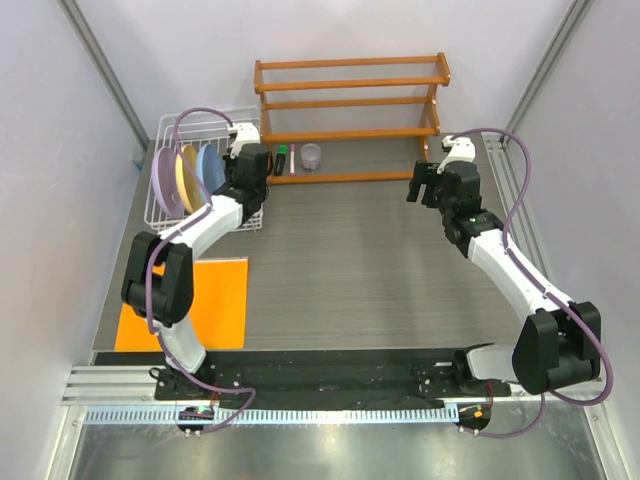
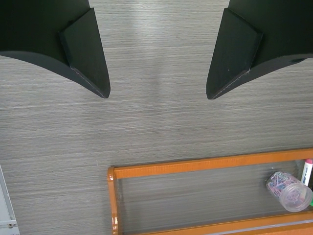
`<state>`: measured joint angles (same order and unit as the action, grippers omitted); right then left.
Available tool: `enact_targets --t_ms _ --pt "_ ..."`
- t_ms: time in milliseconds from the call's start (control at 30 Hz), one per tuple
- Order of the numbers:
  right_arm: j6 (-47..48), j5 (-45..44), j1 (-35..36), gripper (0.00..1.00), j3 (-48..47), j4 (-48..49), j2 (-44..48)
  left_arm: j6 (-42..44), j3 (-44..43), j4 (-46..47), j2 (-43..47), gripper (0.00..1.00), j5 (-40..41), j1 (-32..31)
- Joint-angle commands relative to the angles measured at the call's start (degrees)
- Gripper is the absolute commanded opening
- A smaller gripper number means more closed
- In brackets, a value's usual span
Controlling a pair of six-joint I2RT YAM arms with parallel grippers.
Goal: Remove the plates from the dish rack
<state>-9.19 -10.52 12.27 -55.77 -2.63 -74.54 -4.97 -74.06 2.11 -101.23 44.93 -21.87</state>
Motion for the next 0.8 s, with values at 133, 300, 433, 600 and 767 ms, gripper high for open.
enact_targets --t_ms 133,300,433,600,767 --pt "0.0 0.8 0.2 0.85 -1.0 1.6 0.2 3.2 -4.0 2.1 0.9 0.00 5.5 -2.8" --pt "-0.1 1.0 0.2 0.86 -1.4 1.1 0.4 10.0 -5.1 4.3 3.1 0.00 11.3 -5.3" --pt "-0.3 1.1 0.2 0.86 -1.1 0.9 0.7 16.0 -7.5 5.8 2.8 0.00 16.7 -6.7" --pt "-0.8 2.0 0.2 0.86 -1.0 0.4 1.1 20.2 -8.9 7.1 1.4 0.00 21.8 -7.5" --pt "-1.0 3.0 0.2 0.87 -0.6 0.2 2.1 23.1 -8.5 8.7 2.4 0.00 25.0 -8.7"
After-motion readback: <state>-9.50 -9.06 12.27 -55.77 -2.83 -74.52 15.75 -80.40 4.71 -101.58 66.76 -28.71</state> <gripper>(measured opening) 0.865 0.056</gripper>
